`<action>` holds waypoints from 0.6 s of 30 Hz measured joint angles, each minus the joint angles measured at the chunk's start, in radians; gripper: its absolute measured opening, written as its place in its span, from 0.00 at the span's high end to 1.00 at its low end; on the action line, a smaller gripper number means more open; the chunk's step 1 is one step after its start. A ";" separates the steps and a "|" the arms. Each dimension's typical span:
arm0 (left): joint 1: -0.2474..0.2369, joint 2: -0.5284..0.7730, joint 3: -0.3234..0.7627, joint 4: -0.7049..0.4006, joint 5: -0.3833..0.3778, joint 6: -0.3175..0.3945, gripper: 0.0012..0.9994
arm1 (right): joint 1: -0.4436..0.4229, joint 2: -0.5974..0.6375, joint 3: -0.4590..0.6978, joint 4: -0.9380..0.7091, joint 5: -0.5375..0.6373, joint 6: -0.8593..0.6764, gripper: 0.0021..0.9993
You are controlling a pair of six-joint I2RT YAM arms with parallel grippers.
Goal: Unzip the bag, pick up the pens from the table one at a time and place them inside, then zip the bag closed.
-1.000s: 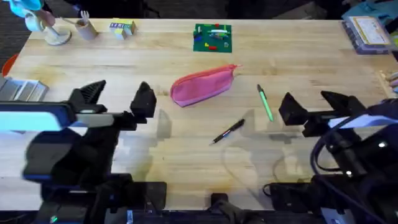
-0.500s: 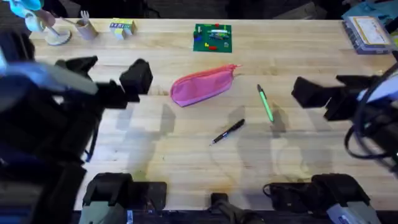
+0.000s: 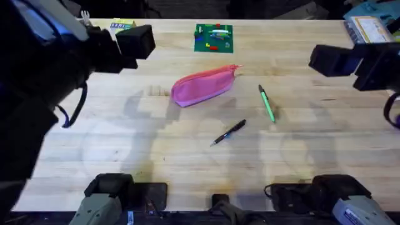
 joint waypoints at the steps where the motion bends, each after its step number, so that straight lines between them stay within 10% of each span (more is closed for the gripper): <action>1: 0.000 0.013 0.016 -0.011 0.003 0.000 0.01 | 0.000 0.005 0.008 -0.001 -0.003 0.000 0.00; 18: 0.000 0.045 0.058 -0.113 0.095 0.020 0.01 | 0.000 0.008 0.016 -0.011 -0.018 -0.001 0.00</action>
